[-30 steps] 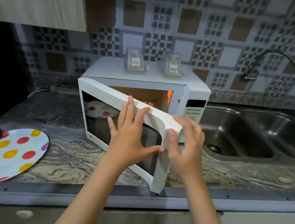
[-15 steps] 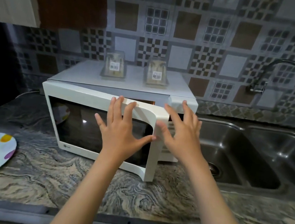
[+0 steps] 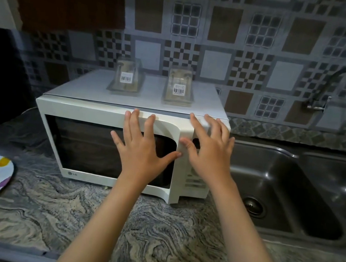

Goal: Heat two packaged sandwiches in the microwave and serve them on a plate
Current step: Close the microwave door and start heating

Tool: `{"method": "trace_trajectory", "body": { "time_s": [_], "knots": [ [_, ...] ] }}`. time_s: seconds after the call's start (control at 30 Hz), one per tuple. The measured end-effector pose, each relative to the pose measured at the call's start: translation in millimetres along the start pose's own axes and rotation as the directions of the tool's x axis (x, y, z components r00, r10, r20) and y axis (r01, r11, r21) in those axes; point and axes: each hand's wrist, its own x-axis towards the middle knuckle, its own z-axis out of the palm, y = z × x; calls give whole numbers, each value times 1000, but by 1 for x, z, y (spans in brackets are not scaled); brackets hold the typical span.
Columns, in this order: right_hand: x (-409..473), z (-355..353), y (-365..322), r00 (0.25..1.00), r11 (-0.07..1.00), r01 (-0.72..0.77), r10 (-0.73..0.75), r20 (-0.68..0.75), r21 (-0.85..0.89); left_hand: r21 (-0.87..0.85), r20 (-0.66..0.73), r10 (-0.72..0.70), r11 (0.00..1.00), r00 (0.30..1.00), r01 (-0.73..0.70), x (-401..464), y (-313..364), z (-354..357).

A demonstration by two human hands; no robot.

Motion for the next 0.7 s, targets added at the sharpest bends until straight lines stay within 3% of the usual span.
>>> {"method": "trace_trajectory", "body": {
  "time_s": [0.7],
  "knots": [
    [9,22,6,950,999,24,-10,-313,40,-6,-34,-15,1000,999,15,12,1,14]
  ]
}}
